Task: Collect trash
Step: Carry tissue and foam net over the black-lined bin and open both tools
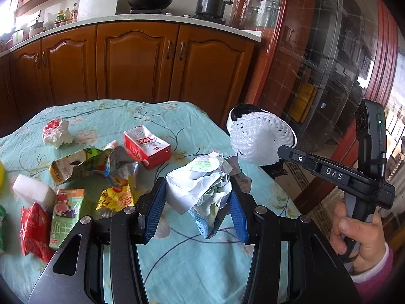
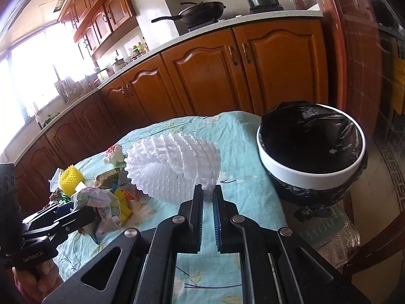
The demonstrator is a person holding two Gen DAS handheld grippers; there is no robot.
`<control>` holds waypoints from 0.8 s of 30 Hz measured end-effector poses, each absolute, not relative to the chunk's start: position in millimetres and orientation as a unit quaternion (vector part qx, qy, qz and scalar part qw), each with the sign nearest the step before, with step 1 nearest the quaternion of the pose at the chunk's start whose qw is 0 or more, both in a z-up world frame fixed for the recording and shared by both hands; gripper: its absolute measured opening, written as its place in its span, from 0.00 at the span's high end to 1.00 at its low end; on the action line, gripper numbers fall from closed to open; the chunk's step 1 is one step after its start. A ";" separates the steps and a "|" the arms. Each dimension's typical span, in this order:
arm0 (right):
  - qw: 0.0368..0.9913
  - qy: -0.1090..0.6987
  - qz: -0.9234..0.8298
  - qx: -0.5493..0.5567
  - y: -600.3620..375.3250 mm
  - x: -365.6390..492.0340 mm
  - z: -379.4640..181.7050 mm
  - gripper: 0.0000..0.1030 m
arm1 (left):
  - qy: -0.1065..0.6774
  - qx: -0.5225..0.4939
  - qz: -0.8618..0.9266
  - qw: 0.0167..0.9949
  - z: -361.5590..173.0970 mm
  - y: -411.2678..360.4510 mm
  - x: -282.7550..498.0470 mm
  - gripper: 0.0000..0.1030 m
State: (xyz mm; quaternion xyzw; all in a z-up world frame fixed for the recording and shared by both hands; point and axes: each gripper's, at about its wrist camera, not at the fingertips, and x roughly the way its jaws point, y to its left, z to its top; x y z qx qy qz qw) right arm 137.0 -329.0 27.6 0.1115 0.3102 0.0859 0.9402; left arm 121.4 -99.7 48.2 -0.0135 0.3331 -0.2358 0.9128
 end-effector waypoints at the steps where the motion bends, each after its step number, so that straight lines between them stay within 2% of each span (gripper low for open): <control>1: 0.941 0.310 0.080 0.112 -334.1 136.2 27.9 0.93 | 0.335 -0.011 -0.239 0.912 48.6 -105.5 125.5 0.55; 19: 0.943 0.314 -0.027 0.105 -432.1 155.8 42.2 0.93 | 0.343 0.037 -0.318 0.883 78.4 -235.1 214.9 0.55; 24: 0.937 0.334 -0.041 0.094 -450.2 176.3 41.3 0.93 | 0.366 0.050 -0.327 0.870 74.0 -273.9 249.9 0.54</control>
